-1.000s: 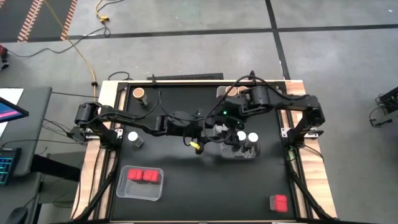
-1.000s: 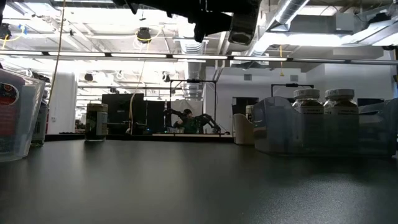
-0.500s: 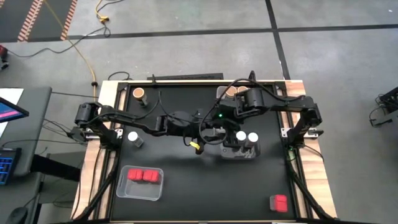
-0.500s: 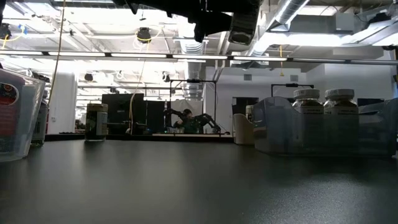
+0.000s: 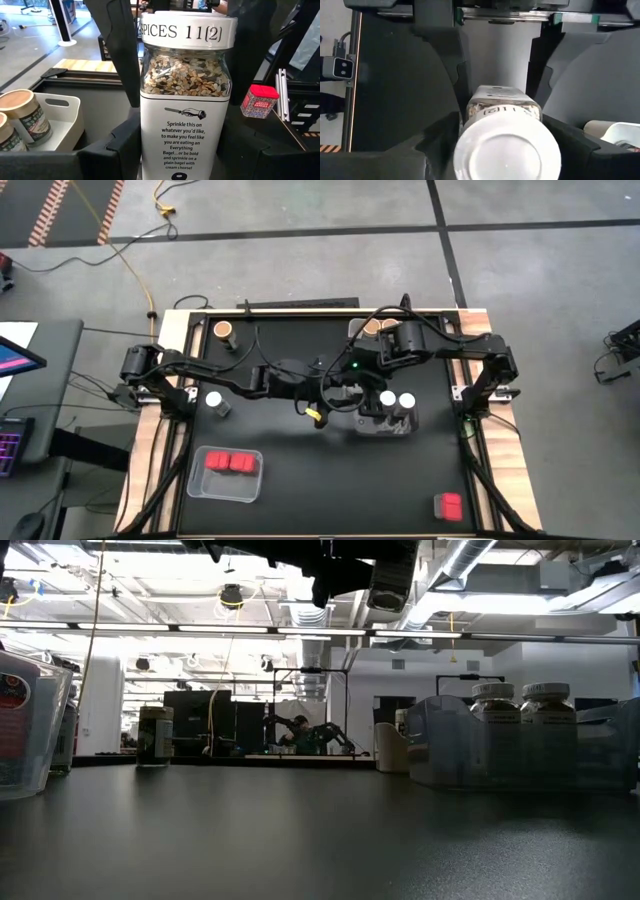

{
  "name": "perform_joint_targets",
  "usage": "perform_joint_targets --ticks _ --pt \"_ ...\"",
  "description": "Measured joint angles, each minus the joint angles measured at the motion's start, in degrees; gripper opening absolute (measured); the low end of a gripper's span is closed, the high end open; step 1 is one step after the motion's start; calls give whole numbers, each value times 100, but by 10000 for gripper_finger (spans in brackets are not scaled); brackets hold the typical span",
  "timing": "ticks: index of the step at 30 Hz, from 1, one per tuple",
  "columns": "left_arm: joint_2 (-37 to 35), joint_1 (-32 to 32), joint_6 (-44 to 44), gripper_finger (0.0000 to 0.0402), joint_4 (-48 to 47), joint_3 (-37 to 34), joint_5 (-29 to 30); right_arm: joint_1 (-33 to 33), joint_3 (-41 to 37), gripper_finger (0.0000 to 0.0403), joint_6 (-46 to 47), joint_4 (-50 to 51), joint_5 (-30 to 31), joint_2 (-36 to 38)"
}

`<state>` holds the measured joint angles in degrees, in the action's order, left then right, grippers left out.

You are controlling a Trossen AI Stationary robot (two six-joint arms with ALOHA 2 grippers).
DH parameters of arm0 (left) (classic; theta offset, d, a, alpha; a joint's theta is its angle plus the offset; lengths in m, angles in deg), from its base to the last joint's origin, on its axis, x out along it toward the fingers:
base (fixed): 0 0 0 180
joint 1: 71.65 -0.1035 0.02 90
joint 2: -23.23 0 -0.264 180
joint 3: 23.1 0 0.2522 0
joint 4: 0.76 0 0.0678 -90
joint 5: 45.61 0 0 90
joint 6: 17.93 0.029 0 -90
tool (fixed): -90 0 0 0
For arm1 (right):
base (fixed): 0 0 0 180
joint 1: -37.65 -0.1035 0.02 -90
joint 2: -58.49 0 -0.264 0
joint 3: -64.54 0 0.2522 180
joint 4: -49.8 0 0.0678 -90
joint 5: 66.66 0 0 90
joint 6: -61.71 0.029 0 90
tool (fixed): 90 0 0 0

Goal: Sort spices by type
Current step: Put the top white spice bottle in the black bin

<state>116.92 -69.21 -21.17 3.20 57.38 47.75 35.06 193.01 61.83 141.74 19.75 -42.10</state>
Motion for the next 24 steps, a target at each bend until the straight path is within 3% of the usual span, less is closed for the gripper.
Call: perform_joint_targets --ticks 9,24 --pt "0 -2 -114 204 0 -2 13 5 0 226 -7 2 33 0" --pt "0 -2 -236 204 -20 -2 11 2 0 226 -4 76 13 0"
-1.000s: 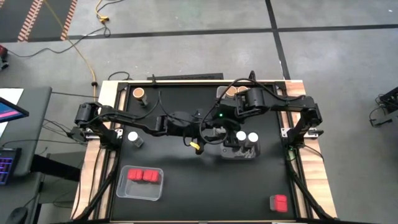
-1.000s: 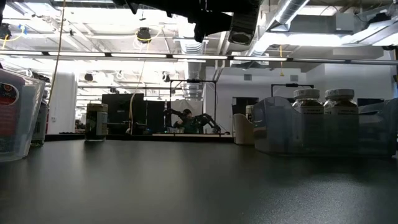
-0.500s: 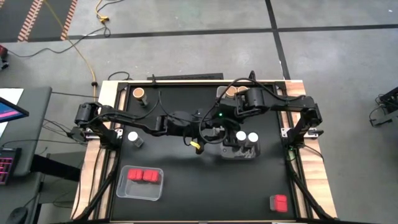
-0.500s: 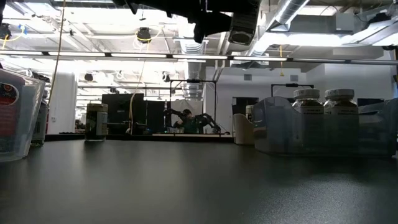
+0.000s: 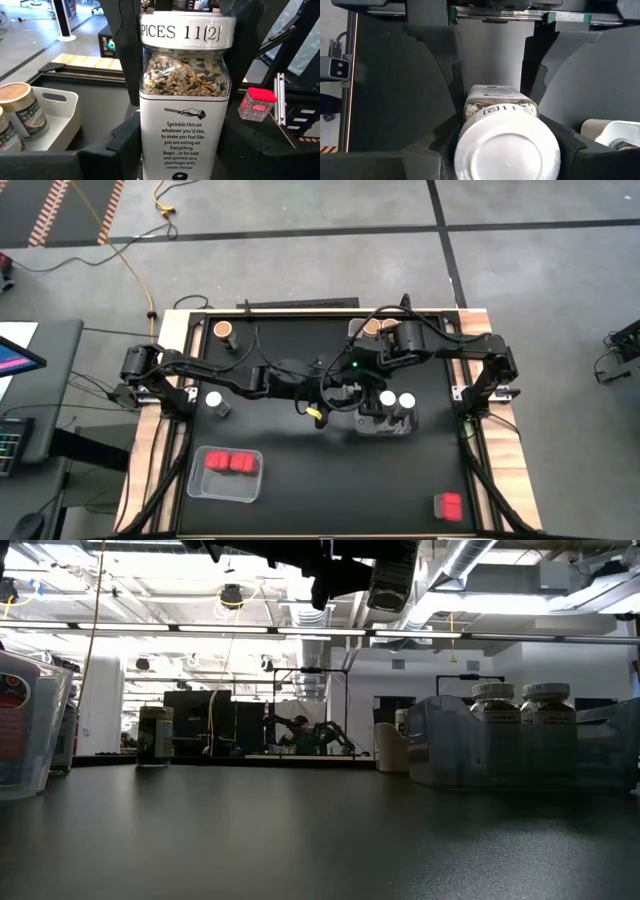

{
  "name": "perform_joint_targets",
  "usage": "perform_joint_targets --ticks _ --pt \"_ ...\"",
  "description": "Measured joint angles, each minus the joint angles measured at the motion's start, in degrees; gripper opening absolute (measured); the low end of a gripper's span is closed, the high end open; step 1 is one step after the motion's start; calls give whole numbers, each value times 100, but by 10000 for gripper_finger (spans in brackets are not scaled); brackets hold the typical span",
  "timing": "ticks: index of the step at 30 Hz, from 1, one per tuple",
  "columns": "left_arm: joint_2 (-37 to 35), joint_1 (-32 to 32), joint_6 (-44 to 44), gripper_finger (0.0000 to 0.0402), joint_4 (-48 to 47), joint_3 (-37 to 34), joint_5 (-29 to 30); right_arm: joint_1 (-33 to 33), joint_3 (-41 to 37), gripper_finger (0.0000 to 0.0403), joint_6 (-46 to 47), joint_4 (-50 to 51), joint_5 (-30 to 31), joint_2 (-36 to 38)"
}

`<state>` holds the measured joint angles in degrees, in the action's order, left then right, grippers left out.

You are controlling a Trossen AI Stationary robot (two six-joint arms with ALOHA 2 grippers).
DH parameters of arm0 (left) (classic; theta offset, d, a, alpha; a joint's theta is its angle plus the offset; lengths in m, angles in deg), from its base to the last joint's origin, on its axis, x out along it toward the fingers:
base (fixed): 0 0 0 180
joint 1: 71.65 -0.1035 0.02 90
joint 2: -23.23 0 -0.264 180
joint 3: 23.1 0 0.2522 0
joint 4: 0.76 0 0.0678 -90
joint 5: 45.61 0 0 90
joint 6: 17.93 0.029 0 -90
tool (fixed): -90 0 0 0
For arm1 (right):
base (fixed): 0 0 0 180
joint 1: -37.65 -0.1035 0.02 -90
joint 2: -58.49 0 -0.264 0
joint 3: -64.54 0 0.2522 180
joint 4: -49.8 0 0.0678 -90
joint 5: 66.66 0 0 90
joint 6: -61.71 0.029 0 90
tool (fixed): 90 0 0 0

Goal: Sort spices by type
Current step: Put the top white spice bottle in the black bin

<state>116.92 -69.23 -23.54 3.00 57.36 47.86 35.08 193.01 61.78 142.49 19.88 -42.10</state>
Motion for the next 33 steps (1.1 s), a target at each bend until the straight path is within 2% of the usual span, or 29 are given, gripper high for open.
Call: perform_joint_targets --ticks 5,13,22,26,33 --pt "0 2 56 210 -7 0 -1 -2 0 228 -5 1 0 0" --pt "0 19 332 268 -19 0 -14 4 0 228 -35 271 -37 7" --pt "0 21 129 274 -14 0 -11 -6 -5 227 255 806 167 399" --pt "0 88 -1 274 -9 0 -4 -281 -495 227 543 765 460 869" --pt "0 155 -11 274 -35 0 -4 -932 -2205 227 1479 259 745 2086"
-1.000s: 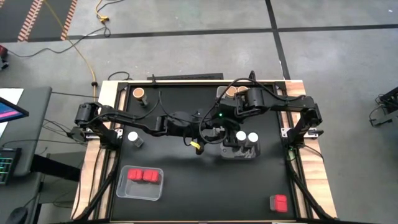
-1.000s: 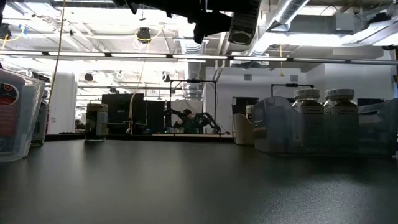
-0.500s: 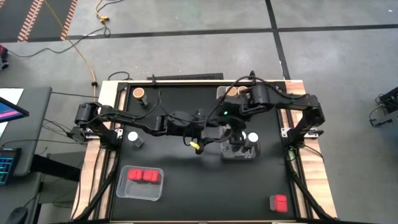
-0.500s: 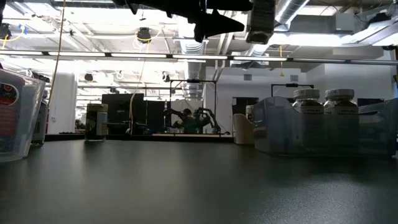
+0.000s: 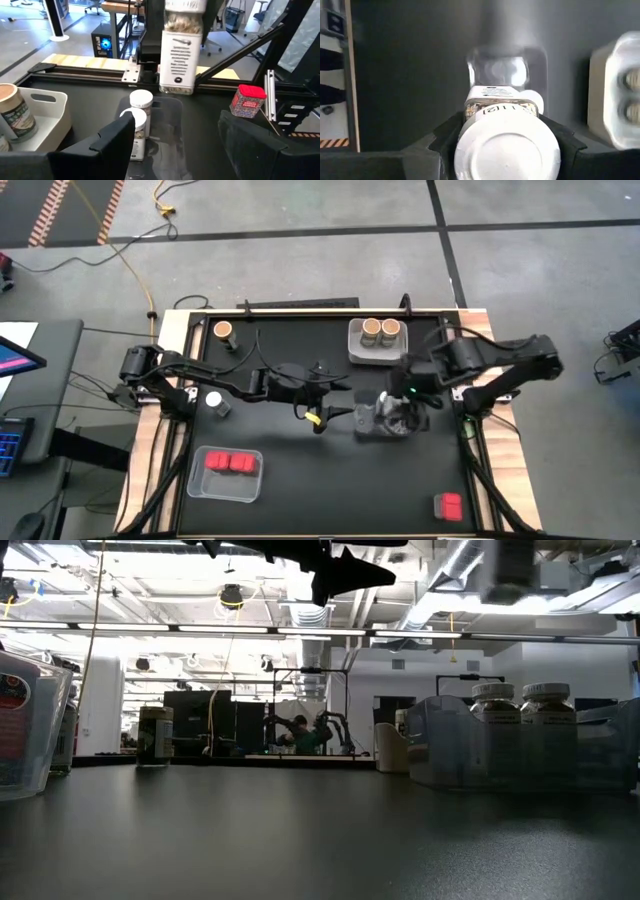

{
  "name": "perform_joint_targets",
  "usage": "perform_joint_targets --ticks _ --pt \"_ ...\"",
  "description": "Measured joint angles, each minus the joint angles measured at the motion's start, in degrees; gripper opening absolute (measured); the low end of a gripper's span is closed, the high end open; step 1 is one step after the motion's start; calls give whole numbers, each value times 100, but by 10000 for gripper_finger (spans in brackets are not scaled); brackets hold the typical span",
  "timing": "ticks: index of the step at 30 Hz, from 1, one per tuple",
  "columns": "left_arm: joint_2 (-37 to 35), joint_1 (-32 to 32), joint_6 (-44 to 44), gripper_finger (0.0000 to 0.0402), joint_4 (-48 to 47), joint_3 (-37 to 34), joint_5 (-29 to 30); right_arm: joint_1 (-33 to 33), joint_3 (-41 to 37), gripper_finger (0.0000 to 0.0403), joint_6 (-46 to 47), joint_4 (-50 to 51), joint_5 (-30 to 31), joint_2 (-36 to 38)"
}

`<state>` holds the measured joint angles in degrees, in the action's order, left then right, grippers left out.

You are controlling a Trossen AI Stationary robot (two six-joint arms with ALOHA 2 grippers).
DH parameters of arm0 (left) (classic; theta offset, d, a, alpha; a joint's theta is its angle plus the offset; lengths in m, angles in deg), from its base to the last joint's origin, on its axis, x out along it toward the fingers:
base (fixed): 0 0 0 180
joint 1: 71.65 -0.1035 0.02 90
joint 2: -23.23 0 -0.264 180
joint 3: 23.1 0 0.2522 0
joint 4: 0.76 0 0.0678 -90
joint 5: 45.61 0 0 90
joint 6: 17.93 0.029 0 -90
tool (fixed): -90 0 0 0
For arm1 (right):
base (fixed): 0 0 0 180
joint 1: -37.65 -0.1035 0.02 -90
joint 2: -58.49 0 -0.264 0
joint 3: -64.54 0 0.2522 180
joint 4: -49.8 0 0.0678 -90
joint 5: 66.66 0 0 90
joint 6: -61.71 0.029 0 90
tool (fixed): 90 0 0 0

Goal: Sort spices by type
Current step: Put the top white spice bottle in the black bin

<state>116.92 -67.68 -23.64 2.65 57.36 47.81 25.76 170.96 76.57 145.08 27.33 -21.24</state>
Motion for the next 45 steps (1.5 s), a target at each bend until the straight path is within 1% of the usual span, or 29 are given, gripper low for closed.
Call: perform_joint_targets --ticks 3,7,10,14,20,31,40,45 --pt "0 7 -10 275 -33 0 4 -227 -756 229 413 -85 256 464" --pt "0 9 -11 275 -30 0 2 -535 -1600 231 762 -622 268 819" --pt "0 9 -10 275 -33 0 2 -751 -2033 229 818 -1097 265 940" --pt "0 9 -11 275 -35 -2 2 -988 -2415 228 732 -1385 370 909" --pt "0 9 -46 275 -34 -2 2 -1062 -2916 229 720 -1428 497 853" --pt "0 17 -360 275 -133 -2 0 -1037 -3685 229 606 -2170 518 1145" --pt "0 17 -557 275 -140 -4 0 -887 -4078 229 432 -2329 516 1424" --pt "0 17 -613 275 -132 -4 0 -852 -4088 229 297 -2370 516 1494"
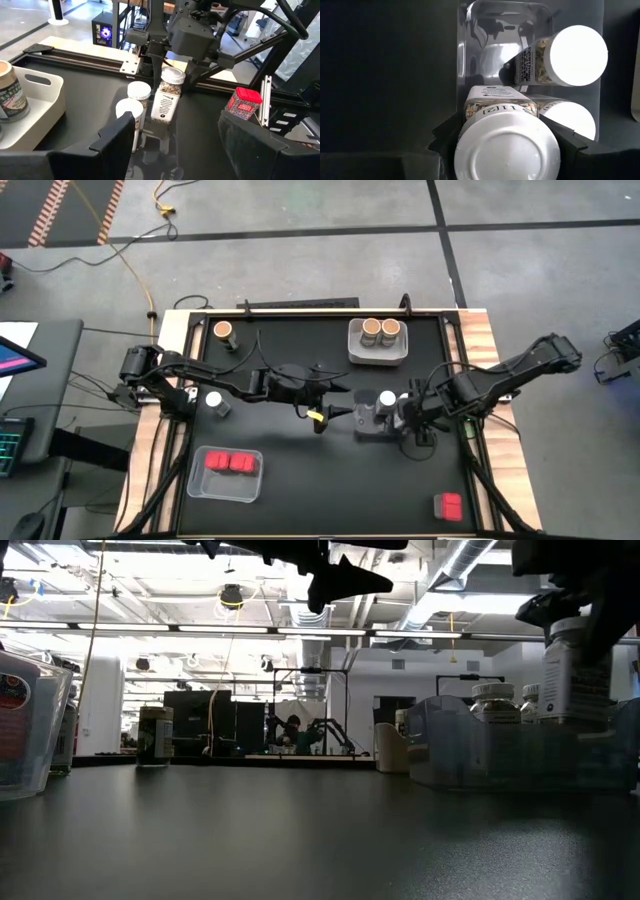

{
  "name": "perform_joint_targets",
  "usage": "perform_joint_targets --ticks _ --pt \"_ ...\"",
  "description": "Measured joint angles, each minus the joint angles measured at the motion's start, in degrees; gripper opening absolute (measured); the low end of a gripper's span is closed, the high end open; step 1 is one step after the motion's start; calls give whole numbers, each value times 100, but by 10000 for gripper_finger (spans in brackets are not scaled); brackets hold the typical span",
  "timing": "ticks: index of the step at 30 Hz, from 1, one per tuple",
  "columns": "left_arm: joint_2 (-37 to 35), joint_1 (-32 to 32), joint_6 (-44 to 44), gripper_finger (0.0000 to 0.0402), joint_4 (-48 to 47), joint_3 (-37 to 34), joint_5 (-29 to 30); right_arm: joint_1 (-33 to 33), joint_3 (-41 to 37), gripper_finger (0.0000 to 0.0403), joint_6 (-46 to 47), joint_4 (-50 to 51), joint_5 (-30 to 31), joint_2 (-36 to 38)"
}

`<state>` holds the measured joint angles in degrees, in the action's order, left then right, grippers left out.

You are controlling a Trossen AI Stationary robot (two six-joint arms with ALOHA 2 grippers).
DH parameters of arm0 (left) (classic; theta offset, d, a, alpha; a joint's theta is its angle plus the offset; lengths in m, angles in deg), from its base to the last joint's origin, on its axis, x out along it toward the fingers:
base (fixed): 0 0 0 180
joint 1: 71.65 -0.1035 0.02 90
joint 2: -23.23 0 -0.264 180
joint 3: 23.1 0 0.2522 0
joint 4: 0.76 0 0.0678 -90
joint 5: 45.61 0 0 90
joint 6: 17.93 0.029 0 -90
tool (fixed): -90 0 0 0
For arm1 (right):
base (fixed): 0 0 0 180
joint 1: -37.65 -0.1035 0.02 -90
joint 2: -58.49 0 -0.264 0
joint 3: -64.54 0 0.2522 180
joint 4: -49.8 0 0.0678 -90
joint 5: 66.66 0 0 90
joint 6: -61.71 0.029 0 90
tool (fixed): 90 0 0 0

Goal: Sort spices by type
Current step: Put the top white spice bottle in the black bin

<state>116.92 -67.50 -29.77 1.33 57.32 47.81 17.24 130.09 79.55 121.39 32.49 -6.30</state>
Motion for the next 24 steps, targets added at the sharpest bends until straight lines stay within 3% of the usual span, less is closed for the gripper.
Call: perform_joint_targets --ticks 8,24 --pt "0 0 -2 275 31 0 0 108 -36 229 -195 -83 -5 -83" --pt "0 2 -2 274 53 0 0 219 -830 229 -312 -771 -206 -101"
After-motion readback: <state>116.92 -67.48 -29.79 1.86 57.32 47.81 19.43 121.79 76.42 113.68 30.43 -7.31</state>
